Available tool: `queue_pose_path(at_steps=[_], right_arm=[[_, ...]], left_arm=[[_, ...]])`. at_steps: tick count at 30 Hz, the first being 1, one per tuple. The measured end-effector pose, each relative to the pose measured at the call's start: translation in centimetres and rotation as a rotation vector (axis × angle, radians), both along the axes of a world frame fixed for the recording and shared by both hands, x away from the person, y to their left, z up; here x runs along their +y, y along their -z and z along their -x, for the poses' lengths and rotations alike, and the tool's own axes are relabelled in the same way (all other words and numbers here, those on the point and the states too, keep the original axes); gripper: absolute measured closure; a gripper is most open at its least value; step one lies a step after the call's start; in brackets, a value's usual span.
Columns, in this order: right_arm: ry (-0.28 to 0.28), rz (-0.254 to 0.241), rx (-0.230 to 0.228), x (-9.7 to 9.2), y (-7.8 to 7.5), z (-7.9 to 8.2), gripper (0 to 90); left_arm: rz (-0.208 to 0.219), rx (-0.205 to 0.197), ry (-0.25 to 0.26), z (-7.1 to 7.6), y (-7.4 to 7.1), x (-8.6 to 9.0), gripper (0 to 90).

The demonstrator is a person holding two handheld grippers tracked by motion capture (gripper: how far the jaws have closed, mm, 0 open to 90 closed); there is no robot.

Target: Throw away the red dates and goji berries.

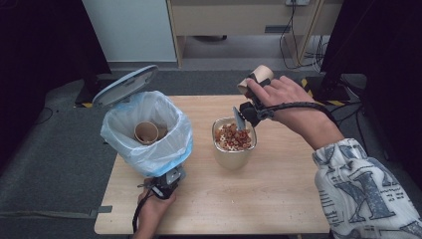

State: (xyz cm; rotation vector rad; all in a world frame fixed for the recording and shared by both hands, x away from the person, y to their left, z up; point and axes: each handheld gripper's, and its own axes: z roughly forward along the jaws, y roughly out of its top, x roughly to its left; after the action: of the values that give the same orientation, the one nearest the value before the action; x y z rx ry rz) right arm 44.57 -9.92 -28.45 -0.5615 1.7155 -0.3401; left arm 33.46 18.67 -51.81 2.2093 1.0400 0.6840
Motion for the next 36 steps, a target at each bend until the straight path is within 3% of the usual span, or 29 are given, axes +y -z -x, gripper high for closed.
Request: queue_pose_path(at_steps=[2,3,4,6,7,10,12,16,22,23,24,27,28,30,31,34,36], right_arm=[[0.007,-0.036,-0.021,-0.3,-0.9,0.0,42.6],[0.009,-0.02,-0.027,-0.3,-0.8,0.0,42.6],[0.007,0.006,-0.014,-0.3,-0.2,0.0,42.6],[0.006,0.102,0.003,-0.2,1.8,-0.1,42.6],[0.007,0.123,0.007,-0.2,2.3,-0.1,42.6],[0.013,0.058,0.0,-0.2,1.6,-0.3,42.5],[0.015,0.043,-0.01,-0.2,1.1,-0.3,42.6],[0.006,0.093,0.012,0.2,2.3,-0.2,42.5],[0.007,0.055,0.002,0.0,1.0,0.0,42.6],[0.018,0.046,-0.026,-0.1,0.6,-0.2,42.6],[0.022,0.053,-0.026,0.2,1.1,-0.4,42.6],[-0.002,0.221,0.045,1.5,5.6,-0.4,42.7],[-0.009,0.235,0.05,1.6,6.2,-0.3,42.7],[-0.006,0.215,0.047,1.5,6.1,-0.4,42.7],[0.013,0.178,0.019,1.0,4.8,-0.6,42.6],[0.028,0.173,0.013,0.5,3.9,-0.4,42.5],[0.026,0.179,0.016,0.5,4.1,-0.4,42.4]], left_arm=[[0.001,0.001,0.0,0.0,0.0,0.0,88.6],[0.001,0.001,0.001,0.0,0.0,0.0,88.5],[0.001,0.002,0.0,0.0,0.0,0.0,88.6],[0.0,0.002,-0.001,0.0,0.0,0.0,88.5],[0.0,0.002,-0.002,0.0,0.0,0.0,88.5],[0.002,0.002,-0.001,0.0,0.0,0.0,88.5],[0.002,0.002,0.0,0.0,0.0,0.0,88.5],[0.002,0.003,-0.002,0.0,0.0,0.0,88.5],[0.002,0.001,-0.003,0.0,0.0,0.0,88.5],[0.001,0.002,-0.003,0.0,0.0,0.0,88.5],[0.001,0.002,-0.003,0.0,0.0,0.0,88.4],[0.01,0.002,-0.004,0.0,0.0,-0.1,88.4],[0.011,0.002,-0.004,0.0,0.0,-0.1,88.4],[0.011,0.002,-0.002,0.0,0.0,0.0,88.4],[0.001,0.005,0.004,0.0,-0.1,0.1,88.4],[0.002,0.004,-0.003,0.0,0.0,0.0,88.4],[0.003,0.005,-0.005,0.0,0.0,0.0,88.3]])
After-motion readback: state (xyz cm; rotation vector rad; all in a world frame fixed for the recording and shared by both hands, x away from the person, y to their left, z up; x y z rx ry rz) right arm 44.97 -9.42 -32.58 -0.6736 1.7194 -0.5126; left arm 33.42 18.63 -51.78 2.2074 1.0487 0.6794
